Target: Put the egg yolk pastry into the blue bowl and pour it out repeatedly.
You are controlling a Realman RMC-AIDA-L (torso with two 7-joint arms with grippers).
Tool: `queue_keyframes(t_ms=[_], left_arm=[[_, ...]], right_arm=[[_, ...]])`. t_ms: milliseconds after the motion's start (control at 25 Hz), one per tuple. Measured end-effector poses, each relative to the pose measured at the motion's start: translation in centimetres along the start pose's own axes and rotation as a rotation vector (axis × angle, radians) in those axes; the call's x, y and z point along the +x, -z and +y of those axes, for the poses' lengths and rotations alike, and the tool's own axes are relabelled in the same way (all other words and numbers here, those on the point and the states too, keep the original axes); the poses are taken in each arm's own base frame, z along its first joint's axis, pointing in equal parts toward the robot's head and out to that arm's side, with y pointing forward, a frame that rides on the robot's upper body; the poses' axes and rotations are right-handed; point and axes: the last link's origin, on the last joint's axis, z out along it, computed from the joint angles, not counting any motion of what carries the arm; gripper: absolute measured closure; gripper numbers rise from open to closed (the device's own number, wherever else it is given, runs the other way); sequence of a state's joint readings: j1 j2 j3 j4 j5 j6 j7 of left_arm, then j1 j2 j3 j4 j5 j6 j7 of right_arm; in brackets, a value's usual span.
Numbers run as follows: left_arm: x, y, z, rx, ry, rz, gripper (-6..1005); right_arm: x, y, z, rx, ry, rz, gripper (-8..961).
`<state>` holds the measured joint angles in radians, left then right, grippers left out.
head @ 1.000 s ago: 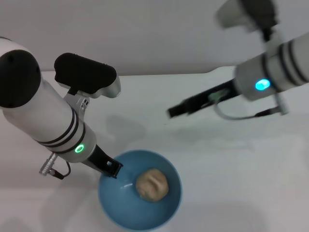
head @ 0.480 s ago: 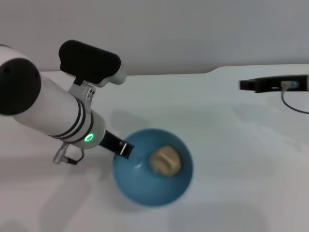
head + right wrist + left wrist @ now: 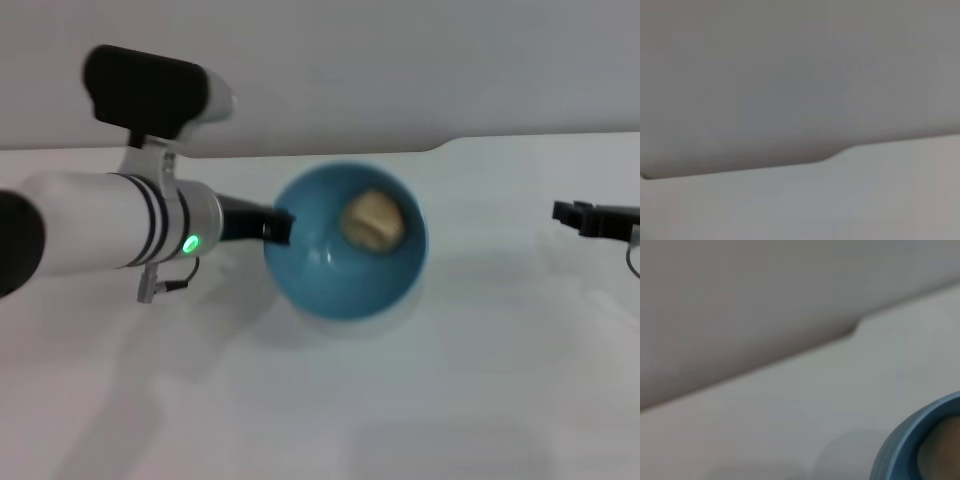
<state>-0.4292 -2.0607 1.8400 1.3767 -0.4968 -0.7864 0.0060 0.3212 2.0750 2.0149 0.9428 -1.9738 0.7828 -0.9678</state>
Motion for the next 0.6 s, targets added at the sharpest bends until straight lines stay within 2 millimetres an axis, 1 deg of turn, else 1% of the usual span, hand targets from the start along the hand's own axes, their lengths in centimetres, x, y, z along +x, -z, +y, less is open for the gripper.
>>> queue_keyframes(t_ms=[80, 200, 280, 320, 520, 600], left_arm=[[0.0, 0.1, -0.5, 0.004, 0.03, 0.067, 999], [-0.1, 0.5, -1.2, 0.021, 0.065, 0.186, 999], [-0.2, 0.6, -1.3, 0.025, 0.072, 0.218, 999], [-0.4, 0.8, -1.4, 0.03, 0.08, 0.262, 999], [-0.9, 1.6, -1.0, 0.038, 0.093, 0.479, 999], [-1.4, 1.7, -0.8, 0.041, 0.087, 0.545, 1000]], right_arm=[[1.2, -0.1, -0.9, 0.04, -0.016, -0.003, 728], [1.7, -0.1, -1.4, 0.076, 0.002, -0.008, 728], [2.0, -0.3, -1.5, 0.103, 0.035, -0.017, 728], [2.1, -0.3, -1.5, 0.119, 0.052, -0.028, 728], [2.4, -0.8, -1.5, 0.171, 0.08, -0.064, 729], [2.3, -1.0, -1.5, 0.179, 0.085, -0.064, 729]])
